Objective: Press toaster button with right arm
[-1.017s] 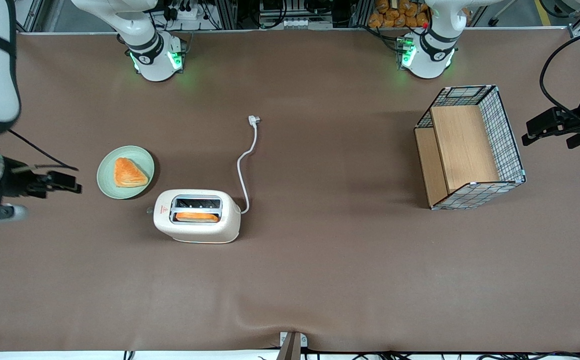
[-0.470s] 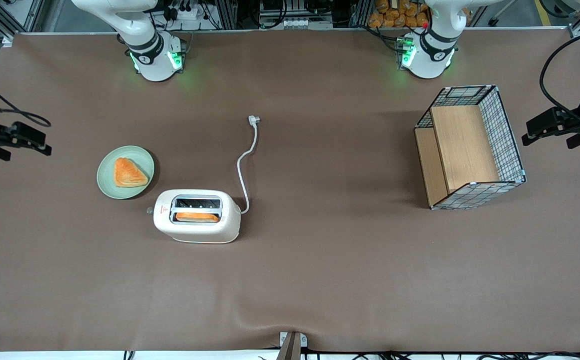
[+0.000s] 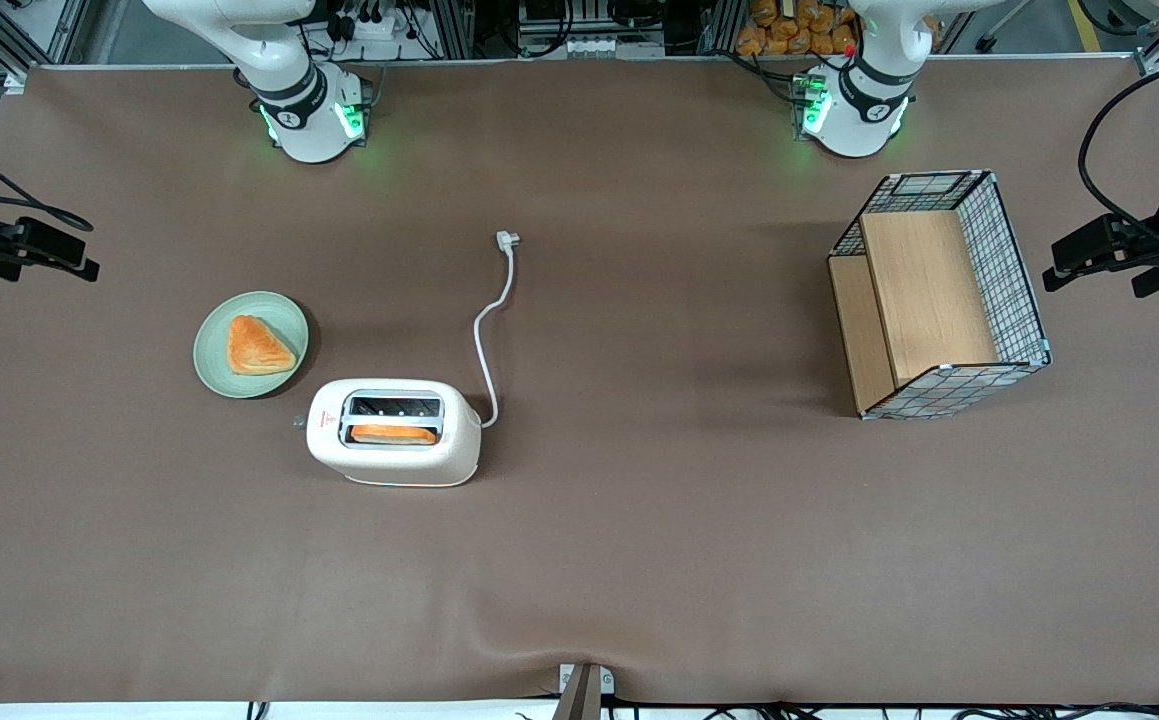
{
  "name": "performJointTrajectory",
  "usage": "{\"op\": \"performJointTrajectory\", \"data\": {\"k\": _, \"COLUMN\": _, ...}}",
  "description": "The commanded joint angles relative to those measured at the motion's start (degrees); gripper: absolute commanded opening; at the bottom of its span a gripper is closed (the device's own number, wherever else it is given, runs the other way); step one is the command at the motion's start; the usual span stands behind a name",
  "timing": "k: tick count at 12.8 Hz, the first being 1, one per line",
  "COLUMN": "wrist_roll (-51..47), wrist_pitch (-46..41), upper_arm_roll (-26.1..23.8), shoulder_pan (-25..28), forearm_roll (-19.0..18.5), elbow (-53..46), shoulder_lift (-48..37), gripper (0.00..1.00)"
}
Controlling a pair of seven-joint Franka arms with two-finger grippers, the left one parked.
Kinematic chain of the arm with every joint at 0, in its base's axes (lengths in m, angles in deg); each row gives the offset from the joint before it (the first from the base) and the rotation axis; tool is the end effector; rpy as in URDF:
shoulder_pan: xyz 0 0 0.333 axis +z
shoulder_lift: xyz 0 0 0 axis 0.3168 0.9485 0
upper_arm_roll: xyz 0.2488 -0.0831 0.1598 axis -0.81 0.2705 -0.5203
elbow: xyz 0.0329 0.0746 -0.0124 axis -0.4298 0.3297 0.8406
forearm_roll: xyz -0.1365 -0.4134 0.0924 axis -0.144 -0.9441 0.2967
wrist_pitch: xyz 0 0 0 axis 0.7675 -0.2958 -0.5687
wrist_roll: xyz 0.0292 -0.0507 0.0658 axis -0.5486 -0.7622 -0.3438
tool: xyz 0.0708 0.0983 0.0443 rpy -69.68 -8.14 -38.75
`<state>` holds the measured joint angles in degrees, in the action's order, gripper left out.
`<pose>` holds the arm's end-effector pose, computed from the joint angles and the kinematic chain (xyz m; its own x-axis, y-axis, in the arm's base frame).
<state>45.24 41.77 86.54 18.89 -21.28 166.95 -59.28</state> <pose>0.5927 -0.0566 0.5609 0.9915 -0.0855 -0.0985 -0.0926 -0.9932 -0.0701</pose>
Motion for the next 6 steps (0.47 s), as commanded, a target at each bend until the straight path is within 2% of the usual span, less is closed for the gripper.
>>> {"op": "performJointTrajectory", "data": {"k": 1, "wrist_roll": -3.3, "wrist_pitch": -1.6, "upper_arm_roll": -0.9, "shoulder_pan": -0.2, "forearm_roll": -1.4, "elbow": -1.2, "shoulder_lift": -1.0, "gripper": 1.0}}
{"op": "performJointTrajectory", "data": {"k": 3, "wrist_roll": -2.6, "wrist_pitch": -1.4, "upper_arm_roll": -1.0, "shoulder_pan": -0.2, "forearm_roll": -3.6, "elbow": -2.4, "shoulder_lift": -0.7, "gripper": 1.0}}
{"op": "performJointTrajectory", "data": {"k": 6, "wrist_roll": -0.3, "wrist_pitch": -1.6, "upper_arm_roll": -0.8, "shoulder_pan": -0.4, "forearm_roll": -4.3, "elbow": -2.1, "shoulder_lift": -0.7, "gripper": 1.0}}
